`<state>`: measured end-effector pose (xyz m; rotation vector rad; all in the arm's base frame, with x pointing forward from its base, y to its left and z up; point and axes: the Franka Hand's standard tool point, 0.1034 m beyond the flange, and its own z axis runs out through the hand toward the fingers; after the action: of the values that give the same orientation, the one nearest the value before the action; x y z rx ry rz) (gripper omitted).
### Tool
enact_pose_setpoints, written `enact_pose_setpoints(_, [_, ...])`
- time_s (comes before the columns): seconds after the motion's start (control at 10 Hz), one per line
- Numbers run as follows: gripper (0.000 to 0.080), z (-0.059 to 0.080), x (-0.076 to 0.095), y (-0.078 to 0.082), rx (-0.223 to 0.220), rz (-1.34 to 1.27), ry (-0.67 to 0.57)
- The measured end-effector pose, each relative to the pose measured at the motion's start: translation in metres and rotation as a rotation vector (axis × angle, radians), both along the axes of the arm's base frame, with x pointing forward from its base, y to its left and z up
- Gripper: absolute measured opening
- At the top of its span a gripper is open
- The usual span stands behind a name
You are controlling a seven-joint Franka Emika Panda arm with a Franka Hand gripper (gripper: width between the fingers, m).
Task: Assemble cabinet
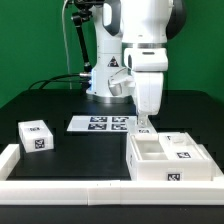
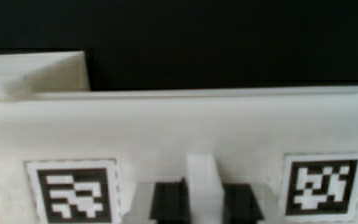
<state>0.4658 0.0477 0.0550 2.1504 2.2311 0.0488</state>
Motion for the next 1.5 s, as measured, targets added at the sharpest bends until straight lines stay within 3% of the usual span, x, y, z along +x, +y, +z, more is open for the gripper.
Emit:
enact_pose_setpoints(0.6, [0.0071,0.001,0.032,0.000,-0.006,0.030,-0.002])
enact_pose_setpoints(1.2, [0.0071,0.001,0.032,-0.002,-0.004,0.032,-0.008])
enact_pose_setpoints(1.5, [0.0071,0.002,0.052,-0.001,-0.010,0.014,0.001])
